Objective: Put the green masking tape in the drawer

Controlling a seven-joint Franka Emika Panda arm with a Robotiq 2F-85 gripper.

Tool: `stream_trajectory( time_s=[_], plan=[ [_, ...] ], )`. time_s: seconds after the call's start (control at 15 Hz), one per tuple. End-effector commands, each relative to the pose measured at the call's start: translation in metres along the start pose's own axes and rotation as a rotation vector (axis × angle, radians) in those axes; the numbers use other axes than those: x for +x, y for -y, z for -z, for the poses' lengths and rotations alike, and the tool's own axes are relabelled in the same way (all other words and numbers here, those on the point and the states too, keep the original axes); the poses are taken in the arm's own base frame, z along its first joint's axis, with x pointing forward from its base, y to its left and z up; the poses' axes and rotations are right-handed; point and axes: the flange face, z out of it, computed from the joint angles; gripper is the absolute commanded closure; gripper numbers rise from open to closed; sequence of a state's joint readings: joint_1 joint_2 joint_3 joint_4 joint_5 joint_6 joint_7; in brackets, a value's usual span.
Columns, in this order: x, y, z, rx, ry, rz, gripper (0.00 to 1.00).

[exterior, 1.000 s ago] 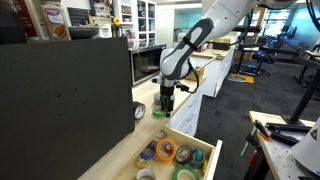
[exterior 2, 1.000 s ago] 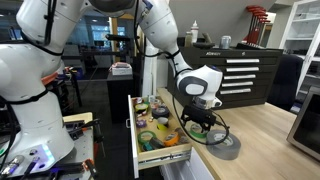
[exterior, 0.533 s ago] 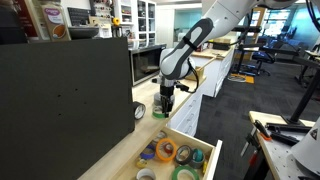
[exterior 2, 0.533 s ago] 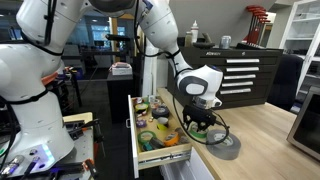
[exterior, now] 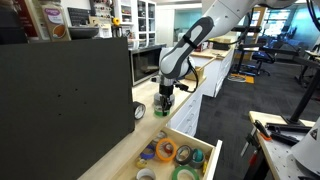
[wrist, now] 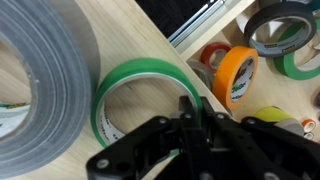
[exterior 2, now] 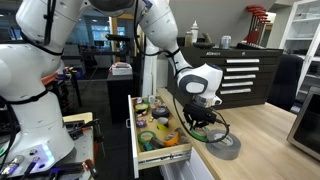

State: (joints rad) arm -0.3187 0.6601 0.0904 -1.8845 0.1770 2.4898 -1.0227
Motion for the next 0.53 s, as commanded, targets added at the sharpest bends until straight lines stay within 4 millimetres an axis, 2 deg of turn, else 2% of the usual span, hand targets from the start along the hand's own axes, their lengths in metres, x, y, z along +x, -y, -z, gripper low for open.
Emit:
stream_trajectory(
  time_s=[0.0, 0.13, 0.47],
  plan=[
    [0.001, 0.016, 0.014, 0.021, -0.003, -0.028, 0.95],
    [0.010, 0.030, 0.021, 0.026, -0.003, -0.036, 0.95],
    [0.046, 0.087, 0.054, 0.012, 0.014, -0.033, 0.95]
  ],
)
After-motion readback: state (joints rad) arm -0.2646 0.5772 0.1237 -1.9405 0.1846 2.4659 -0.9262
